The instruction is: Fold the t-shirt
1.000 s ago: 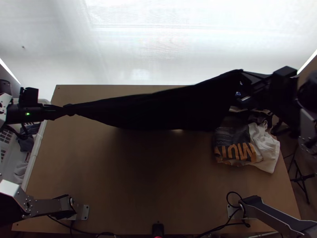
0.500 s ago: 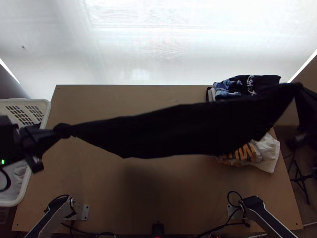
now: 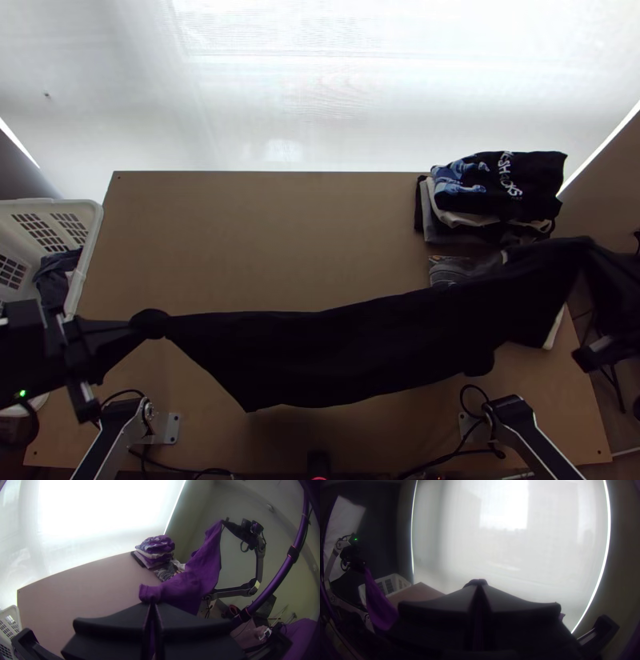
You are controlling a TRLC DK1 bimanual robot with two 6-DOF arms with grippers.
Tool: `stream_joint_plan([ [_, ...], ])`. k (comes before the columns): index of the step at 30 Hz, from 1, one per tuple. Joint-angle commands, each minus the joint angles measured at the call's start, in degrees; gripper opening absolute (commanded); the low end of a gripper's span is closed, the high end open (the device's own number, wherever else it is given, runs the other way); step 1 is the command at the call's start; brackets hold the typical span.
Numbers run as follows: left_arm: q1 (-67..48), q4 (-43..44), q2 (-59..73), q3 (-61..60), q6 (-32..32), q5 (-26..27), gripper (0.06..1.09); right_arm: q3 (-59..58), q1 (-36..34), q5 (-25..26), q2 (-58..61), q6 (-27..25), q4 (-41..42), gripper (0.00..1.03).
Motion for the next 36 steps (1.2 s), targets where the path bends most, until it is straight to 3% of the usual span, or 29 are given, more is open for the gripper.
stream_joint_plan([
  [1,1.1,8.0,2.0,-14.2,-0.5,-0.5,0.09,-10.3,7.1,-3.0,5.4,4.8,1.7,0.03],
  [5,3.4,16.0,8.1,-19.3,-2.1,-1.5,0.09,-18.3,13.0,-3.0,14.9,5.8,7.7,0.03],
  [8,3.4,22.6,14.7,-19.4,-4.7,-2.6,0.09,-17.8,17.1,-3.4,25.7,5.7,13.2,0.03],
  [14,3.3,35.9,27.3,-19.5,-7.4,-9.4,0.09,-3.1,15.6,-3.8,48.2,1.3,14.9,0.03],
  [18,5.3,38.7,34.2,-15.1,-8.8,-11.6,0.09,9.4,12.5,-5.3,55.4,1.4,14.5,0.03],
  [23,6.1,38.0,31.9,-6.5,-10.3,-11.4,0.09,20.4,9.8,-5.6,53.6,3.1,14.5,0.03],
  [29,3.3,39.4,27.4,11.9,-26.1,-11.6,0.09,31.4,8.7,-1.2,46.3,5.7,16.7,0.03],
  [36,-6.5,36.2,29.7,34.0,-32.6,-12.5,0.09,34.5,9.1,0.2,34.9,6.5,12.8,0.03],
])
